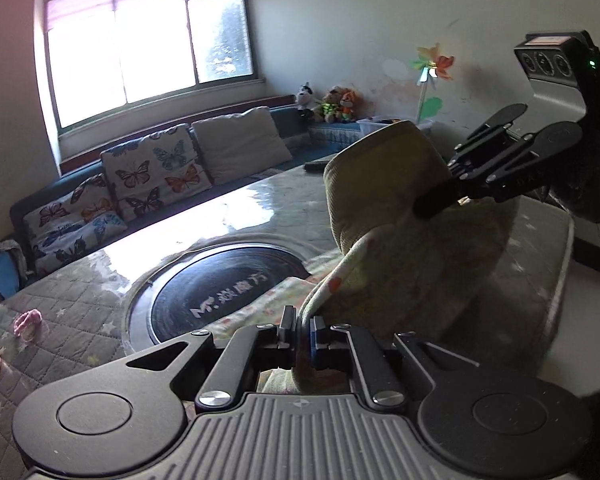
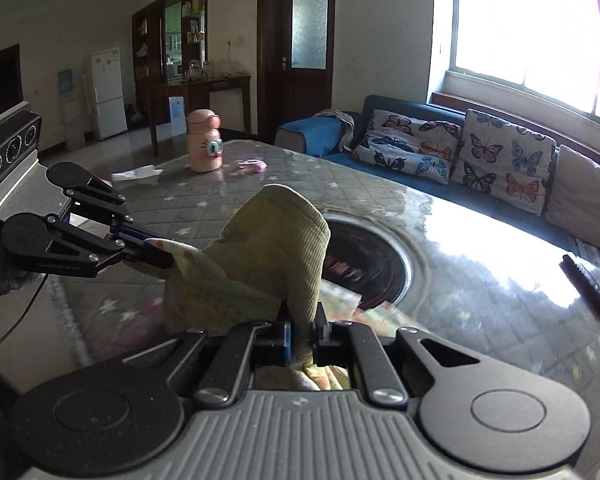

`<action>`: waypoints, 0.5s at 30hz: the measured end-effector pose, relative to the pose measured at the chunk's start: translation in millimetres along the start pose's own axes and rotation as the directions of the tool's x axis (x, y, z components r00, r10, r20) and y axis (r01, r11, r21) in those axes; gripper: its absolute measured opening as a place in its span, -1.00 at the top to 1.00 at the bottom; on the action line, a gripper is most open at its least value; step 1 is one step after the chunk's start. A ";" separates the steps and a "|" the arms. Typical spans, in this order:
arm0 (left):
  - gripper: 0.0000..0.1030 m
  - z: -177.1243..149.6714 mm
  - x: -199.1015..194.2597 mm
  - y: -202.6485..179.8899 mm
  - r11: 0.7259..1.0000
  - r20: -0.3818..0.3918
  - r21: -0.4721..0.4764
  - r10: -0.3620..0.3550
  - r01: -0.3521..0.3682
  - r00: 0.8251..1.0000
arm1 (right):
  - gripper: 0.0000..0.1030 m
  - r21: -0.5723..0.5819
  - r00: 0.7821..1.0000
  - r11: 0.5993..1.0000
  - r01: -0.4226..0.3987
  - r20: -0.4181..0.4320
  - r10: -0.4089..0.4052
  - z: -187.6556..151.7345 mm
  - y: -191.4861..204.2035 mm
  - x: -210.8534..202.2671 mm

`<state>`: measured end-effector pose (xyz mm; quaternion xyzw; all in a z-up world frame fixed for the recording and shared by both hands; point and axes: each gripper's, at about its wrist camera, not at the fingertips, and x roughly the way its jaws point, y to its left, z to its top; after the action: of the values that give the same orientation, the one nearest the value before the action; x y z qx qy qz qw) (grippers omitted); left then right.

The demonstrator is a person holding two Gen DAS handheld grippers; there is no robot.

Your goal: Fold clothes

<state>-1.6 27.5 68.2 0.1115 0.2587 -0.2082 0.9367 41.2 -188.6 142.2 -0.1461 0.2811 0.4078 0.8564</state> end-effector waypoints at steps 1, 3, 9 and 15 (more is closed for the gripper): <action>0.86 2.7 8.5 7.7 1.000 -0.005 -0.014 0.005 -0.005 1.000 | 0.84 -0.001 1.000 1.000 0.006 -0.009 -0.006 5.0 -5.7 9.6; 0.86 5.4 28.8 20.8 0.999 -0.026 -0.031 0.018 -0.019 0.999 | 0.84 0.002 0.999 1.000 0.016 -0.032 -0.016 12.4 -15.3 31.4; 0.86 -3.6 91.7 48.0 0.991 -0.131 -0.113 0.049 -0.064 0.990 | 0.83 0.067 0.994 0.996 0.063 -0.089 -0.057 10.3 -37.2 97.8; 0.80 -13.7 116.6 48.3 0.983 -0.178 -0.137 0.101 -0.126 0.979 | 0.65 0.175 0.988 0.973 0.149 -0.077 -0.137 -16.8 -50.5 128.0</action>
<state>104.9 36.0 -0.3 0.0740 0.3454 -0.1242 0.9272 139.7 -149.2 52.9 -0.1007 0.3333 0.3130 0.8836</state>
